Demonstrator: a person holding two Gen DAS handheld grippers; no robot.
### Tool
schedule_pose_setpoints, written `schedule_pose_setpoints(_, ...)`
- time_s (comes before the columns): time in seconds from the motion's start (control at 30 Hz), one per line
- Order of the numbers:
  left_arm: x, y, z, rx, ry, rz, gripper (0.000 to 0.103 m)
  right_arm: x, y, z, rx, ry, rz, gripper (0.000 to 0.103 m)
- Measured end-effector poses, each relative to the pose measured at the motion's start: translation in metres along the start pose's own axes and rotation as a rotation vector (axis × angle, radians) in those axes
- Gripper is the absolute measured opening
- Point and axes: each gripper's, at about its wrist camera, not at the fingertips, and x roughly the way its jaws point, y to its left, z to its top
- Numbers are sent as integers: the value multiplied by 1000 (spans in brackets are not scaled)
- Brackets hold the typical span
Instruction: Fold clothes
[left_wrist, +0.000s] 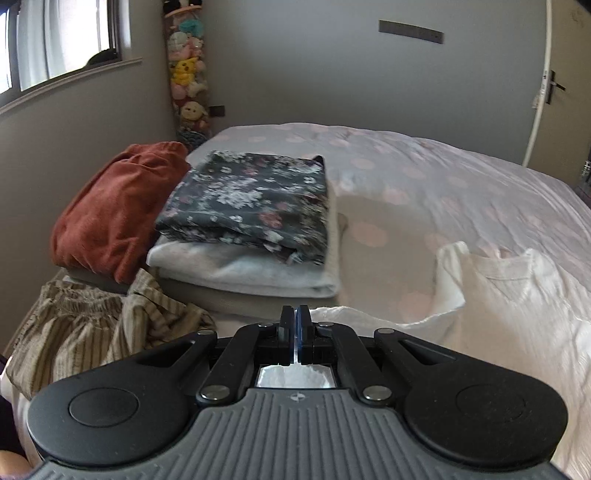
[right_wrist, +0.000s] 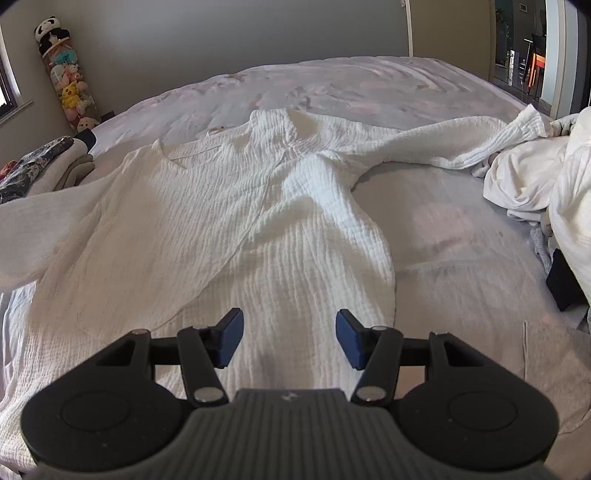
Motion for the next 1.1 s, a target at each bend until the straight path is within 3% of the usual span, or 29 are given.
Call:
schedule_pose_setpoints(0.3,72,44,9,54,53,195,0,18,-2,-1,10,51,-17,59)
schedule_pose_setpoints(0.47,89,54,6,34,77,217,1,18,-4,-1,28,55,-18,59)
schedule_pose_setpoints(0.53,82,49,0,44,67,210,8,17,-5,-1,33,48,-14,59)
schedule_pose_setpoints(0.57,77,46,-3,52,61,204,18,16,-5,-1,35,44,-12,59)
schedule_pose_setpoints(0.7,42,27,-27,96,39,158,43,12,-6,-1,43,30,-5,59)
schedule_pose_setpoints(0.8,15,11,-52,112,63,81,45,9,-6,-1,50,20,1,59)
schedule_pose_setpoints(1.1,-58,-31,-132,91,236,-268,51,-2,-24,7,166,74,15,60)
